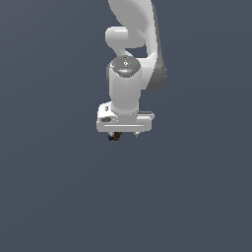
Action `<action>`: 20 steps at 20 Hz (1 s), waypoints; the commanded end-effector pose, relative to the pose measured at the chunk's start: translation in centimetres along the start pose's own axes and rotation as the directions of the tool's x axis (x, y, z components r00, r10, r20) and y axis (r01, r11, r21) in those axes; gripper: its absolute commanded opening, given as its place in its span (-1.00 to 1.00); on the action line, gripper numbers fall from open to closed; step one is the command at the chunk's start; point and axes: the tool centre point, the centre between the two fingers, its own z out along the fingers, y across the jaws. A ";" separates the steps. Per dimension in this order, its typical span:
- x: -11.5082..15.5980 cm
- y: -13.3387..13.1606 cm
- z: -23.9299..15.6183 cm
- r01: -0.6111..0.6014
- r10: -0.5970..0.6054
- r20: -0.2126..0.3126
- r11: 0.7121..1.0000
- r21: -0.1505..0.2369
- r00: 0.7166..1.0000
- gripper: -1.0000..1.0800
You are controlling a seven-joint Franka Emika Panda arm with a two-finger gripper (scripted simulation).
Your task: Pick up the object and move it to a goal position.
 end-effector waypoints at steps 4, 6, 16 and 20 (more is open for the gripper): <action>0.1 0.1 -0.3 -0.004 0.004 -0.007 1.000 0.005 1.000 0.92; 0.4 0.3 -0.8 -0.010 0.010 -0.018 1.000 0.012 1.000 0.92; 0.7 0.7 -1.6 -0.017 0.018 -0.036 1.000 0.024 0.999 0.92; 0.6 0.8 -1.5 0.002 -0.001 -0.036 1.000 0.023 0.999 0.92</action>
